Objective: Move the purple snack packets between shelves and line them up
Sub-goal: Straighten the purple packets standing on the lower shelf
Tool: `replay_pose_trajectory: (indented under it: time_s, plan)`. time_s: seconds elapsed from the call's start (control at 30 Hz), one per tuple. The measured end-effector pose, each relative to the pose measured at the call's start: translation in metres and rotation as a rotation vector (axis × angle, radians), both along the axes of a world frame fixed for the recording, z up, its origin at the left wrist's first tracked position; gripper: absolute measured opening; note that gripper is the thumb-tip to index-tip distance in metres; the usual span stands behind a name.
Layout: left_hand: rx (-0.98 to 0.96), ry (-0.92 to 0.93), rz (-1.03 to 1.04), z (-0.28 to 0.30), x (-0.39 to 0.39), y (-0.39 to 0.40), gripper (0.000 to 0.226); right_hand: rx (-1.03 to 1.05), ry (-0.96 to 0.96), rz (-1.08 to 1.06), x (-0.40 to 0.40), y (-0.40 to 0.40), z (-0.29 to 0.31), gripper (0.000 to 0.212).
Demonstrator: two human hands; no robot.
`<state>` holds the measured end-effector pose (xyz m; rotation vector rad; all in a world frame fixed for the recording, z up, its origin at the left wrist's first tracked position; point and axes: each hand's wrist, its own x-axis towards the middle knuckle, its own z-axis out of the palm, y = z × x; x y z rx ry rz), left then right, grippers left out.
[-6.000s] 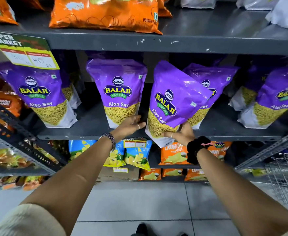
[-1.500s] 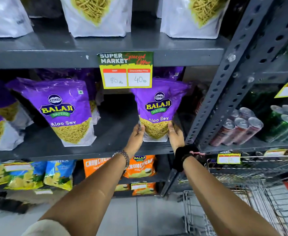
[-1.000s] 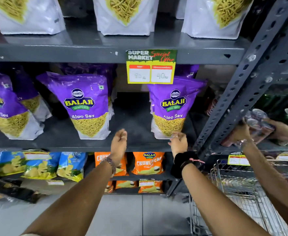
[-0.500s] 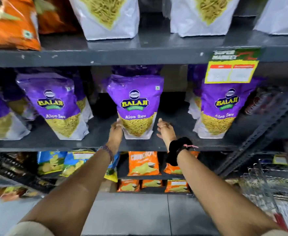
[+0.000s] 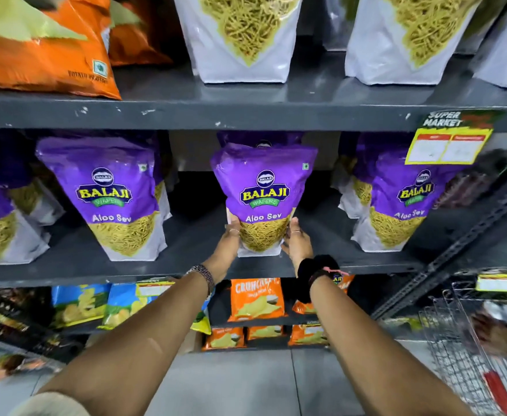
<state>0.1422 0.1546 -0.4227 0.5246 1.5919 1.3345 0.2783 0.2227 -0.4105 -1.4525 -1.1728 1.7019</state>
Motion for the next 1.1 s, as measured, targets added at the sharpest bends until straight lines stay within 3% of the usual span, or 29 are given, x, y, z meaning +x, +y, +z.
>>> replay_pose_trajectory:
  time_s: [0.23, 0.37, 0.47, 0.6, 0.7, 0.87, 0.97, 1.1]
  plan:
    - [-0.057, 0.097, -0.067, 0.027, 0.031, -0.026, 0.045, -0.024, -0.026, -0.014, 0.021, -0.012, 0.008, 0.049]
    - [-0.111, 0.119, 0.054, 0.01, 0.022, -0.043, 0.049, -0.132, -0.092, -0.085, 0.035, -0.022, -0.005, 0.039]
    - [-0.047, 0.102, 0.142, 0.002, 0.015, -0.059, 0.04, -0.234, -0.149, -0.025, 0.04, -0.028, -0.01, 0.029]
    - [-0.043, 0.267, 0.261, 0.007, -0.014, -0.075, 0.022, -0.217, -0.096, 0.083, 0.024, -0.034, 0.005, 0.011]
    - [-0.056, 0.257, 0.443, 0.004, -0.036, -0.092, 0.023, -0.159, -0.026, 0.129, 0.003, -0.044, 0.017, 0.021]
    - [-0.097, 0.316, 0.525, 0.013, -0.067, -0.125, 0.015, -0.118, 0.067, 0.19, -0.038, -0.07, 0.024, 0.035]
    - [-0.098, 0.288, 0.538, 0.031, -0.081, -0.143, 0.035, -0.109, 0.09, 0.206, -0.067, -0.089, 0.021, 0.038]
    - [-0.13, 0.131, 0.39, 0.031, -0.11, -0.162, 0.06, -0.113, 0.065, 0.217, -0.11, -0.135, 0.016, 0.036]
